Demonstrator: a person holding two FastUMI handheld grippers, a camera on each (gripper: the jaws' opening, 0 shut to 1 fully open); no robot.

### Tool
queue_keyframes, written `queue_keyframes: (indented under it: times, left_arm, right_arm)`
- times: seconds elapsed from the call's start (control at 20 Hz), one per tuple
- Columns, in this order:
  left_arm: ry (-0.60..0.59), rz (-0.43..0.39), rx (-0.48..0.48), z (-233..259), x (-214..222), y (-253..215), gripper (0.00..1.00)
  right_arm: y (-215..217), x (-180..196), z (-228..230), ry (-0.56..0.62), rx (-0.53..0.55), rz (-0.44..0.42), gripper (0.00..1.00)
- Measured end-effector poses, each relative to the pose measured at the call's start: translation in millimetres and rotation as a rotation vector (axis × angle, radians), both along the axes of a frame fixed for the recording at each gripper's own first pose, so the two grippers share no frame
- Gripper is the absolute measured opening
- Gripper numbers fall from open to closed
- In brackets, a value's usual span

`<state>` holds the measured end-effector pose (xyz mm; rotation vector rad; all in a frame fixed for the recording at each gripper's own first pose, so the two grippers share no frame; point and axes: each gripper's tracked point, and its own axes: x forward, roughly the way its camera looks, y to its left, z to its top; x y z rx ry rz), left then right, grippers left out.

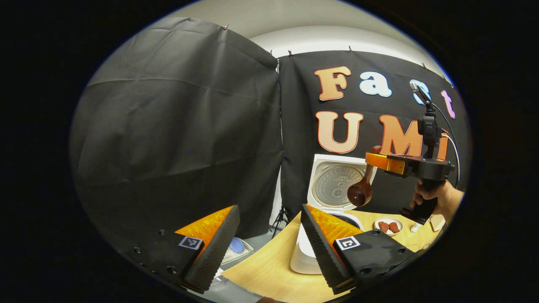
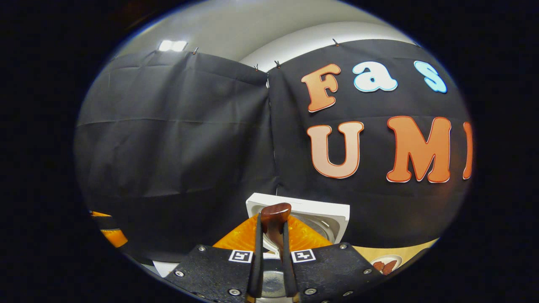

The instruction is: Close the left gripper, press the button to open the rice cooker; take a wooden spoon from the chopstick holder with the right hand, scoop a spoonful of rice and pour it into the rice cooker, then put the wooden spoon back into the chopstick holder.

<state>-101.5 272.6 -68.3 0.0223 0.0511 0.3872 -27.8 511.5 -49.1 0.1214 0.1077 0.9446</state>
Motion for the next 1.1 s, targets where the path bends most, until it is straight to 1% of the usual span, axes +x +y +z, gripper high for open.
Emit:
queue_keyframes:
  times: [0.2,0.25,0.3,0.35,0.4,0.6,0.85,0.95,1.1]
  left_arm:
    - [0.004,-0.006,0.011,2,-1,-9,0.99]
    - [0.007,-0.011,0.013,2,-1,-14,0.99]
    - [0.008,-0.017,0.017,2,0,-19,0.99]
    - [0.009,-0.026,0.021,3,2,-25,0.99]
    - [0.012,-0.036,0.025,4,4,-31,0.99]
    - [0.026,-0.096,0.035,2,16,-67,0.99]
    - [0.043,-0.211,0.062,1,36,-125,0.99]
    - [0.048,-0.254,0.076,0,43,-146,0.99]
    - [0.056,-0.318,0.074,-3,55,-179,0.99]
  right_arm:
    - [-27,7,9,0.095,0.086,-0.031,0.19]
    - [-38,10,11,0.128,0.110,-0.041,0.24]
    - [-51,13,12,0.157,0.134,-0.053,0.19]
    - [-64,16,14,0.180,0.155,-0.069,0.24]
    - [-79,18,18,0.201,0.176,-0.090,0.19]
    - [-156,32,3,0.277,0.216,-0.177,0.19]
    - [-268,46,-24,0.341,0.231,-0.354,0.19]
    - [-316,43,-39,0.359,0.225,-0.431,0.19]
    - [-385,34,-72,0.398,0.186,-0.554,0.19]
